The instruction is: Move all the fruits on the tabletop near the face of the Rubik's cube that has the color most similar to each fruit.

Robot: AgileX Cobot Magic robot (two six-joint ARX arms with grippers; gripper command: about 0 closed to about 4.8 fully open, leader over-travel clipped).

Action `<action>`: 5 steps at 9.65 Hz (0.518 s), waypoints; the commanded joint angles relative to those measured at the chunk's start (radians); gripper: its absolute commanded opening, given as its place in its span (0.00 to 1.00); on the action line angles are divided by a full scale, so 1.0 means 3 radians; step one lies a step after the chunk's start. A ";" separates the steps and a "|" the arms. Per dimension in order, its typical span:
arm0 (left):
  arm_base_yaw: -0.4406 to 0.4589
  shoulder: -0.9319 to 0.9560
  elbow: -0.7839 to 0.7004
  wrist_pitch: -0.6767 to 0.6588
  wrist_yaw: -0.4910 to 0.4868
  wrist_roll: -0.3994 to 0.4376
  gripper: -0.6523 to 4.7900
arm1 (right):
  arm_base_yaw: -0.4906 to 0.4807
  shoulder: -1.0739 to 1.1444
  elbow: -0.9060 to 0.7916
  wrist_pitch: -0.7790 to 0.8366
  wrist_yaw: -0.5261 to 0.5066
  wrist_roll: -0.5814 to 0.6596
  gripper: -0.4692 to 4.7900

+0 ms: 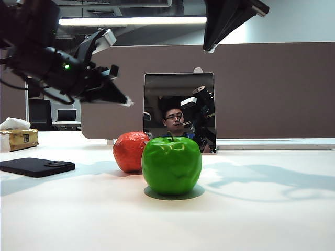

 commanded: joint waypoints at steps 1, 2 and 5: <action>-0.0005 0.0473 0.0570 -0.0174 0.0216 -0.0079 0.11 | 0.0011 -0.0042 0.0004 -0.0094 -0.0211 0.0014 0.09; -0.0005 0.0523 0.0621 -0.0220 0.0229 -0.0076 0.11 | 0.0013 -0.0042 0.0004 -0.0103 -0.0235 0.0014 0.09; -0.0005 0.0684 0.0725 -0.0270 0.0512 -0.0089 0.11 | 0.0065 -0.0042 0.0004 -0.0125 -0.0309 0.0011 0.09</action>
